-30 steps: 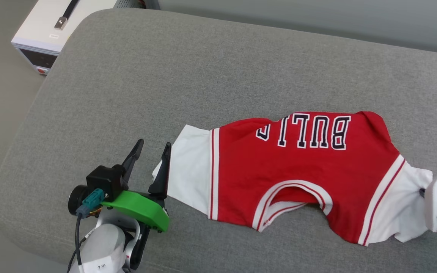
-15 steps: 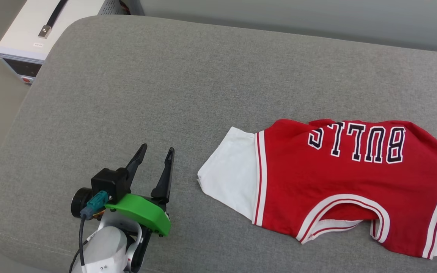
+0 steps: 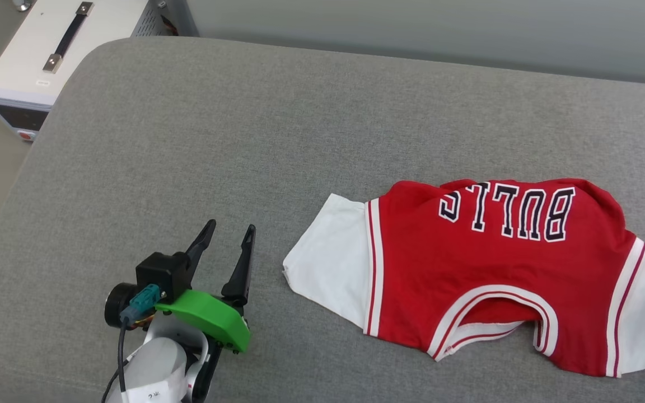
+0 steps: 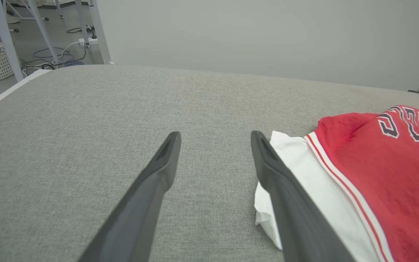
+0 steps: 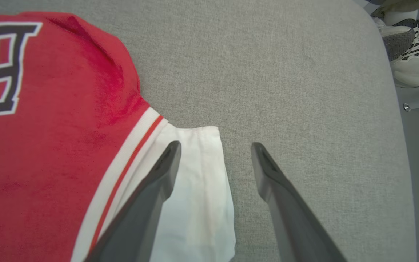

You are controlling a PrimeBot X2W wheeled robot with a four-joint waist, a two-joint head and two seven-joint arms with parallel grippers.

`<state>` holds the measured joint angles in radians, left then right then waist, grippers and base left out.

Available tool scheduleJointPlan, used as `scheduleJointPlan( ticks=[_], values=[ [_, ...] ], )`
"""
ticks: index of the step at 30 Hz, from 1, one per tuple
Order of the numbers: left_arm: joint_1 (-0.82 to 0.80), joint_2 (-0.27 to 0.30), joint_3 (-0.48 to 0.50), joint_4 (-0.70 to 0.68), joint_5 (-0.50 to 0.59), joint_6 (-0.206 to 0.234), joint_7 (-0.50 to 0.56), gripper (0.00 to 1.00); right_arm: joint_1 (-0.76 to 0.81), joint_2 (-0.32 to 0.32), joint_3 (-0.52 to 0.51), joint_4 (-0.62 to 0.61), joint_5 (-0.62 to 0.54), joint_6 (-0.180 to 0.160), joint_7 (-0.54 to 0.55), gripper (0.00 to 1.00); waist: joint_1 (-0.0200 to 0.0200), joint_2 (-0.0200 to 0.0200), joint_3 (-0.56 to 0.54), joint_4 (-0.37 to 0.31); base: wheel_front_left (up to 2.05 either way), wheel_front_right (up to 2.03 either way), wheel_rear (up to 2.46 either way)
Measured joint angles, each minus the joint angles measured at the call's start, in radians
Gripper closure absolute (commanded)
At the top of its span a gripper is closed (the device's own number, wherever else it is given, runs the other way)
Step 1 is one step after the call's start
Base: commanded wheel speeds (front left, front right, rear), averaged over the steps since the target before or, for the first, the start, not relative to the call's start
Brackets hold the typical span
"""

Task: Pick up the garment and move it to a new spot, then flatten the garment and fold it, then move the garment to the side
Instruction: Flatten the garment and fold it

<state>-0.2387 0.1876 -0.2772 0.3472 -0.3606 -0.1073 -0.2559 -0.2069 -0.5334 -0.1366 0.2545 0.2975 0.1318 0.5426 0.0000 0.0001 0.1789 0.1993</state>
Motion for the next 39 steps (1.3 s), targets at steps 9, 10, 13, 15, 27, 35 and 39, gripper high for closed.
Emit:
scheduleJointPlan(
  ticks=[9, 10, 13, 15, 27, 35, 39],
  values=[
    [0.025, 0.002, 0.008, -0.007, -0.002, 0.001, 0.000, 0.00, 0.051, 0.102, -0.026, -0.157, 0.074, 0.000, -0.279, 0.00, 0.0000, 0.0000, -0.061, -0.057, 0.00, 0.00, 0.00],
    [0.034, 0.002, 0.008, -0.007, -0.002, 0.001, 0.000, 0.00, 0.068, 0.112, -0.023, -0.181, 0.074, 0.000, -0.312, 0.00, 0.0000, 0.0000, -0.068, -0.065, 0.00, 0.00, 0.00],
    [0.057, -0.001, 0.009, -0.010, -0.012, 0.001, 0.000, 0.00, 0.117, 0.160, -0.022, -0.246, 0.079, 0.000, -0.404, 0.00, 0.0000, 0.0000, -0.086, -0.085, 0.00, 0.00, 0.00],
    [0.071, -0.001, 0.012, -0.012, -0.021, 0.002, 0.000, 0.00, 0.152, 0.195, -0.021, -0.281, 0.078, 0.000, -0.458, 0.00, 0.0000, 0.0000, -0.095, -0.098, 0.00, 0.00, 0.00],
    [0.117, 0.033, -0.002, -0.078, -0.026, 0.071, 0.169, 0.00, 0.288, 0.315, -0.015, -0.359, 0.063, 0.000, -0.622, 0.00, 0.0000, 0.0000, -0.106, -0.181, 0.00, 0.00, 0.00],
    [0.124, 0.088, -0.002, -0.179, -0.047, 0.176, 0.572, 0.00, 0.288, 0.333, 0.001, -0.376, 0.051, 0.000, -0.600, 0.00, -0.0001, 0.0000, -0.066, -0.233, 0.00, 0.00, 0.00],
    [0.127, 0.115, -0.009, -0.248, -0.047, 0.200, 0.707, 0.00, 0.287, 0.335, 0.014, -0.362, 0.051, 0.000, -0.600, 0.00, 0.0000, 0.0000, -0.043, -0.255, 0.00, 0.00, 0.00]
  ],
)
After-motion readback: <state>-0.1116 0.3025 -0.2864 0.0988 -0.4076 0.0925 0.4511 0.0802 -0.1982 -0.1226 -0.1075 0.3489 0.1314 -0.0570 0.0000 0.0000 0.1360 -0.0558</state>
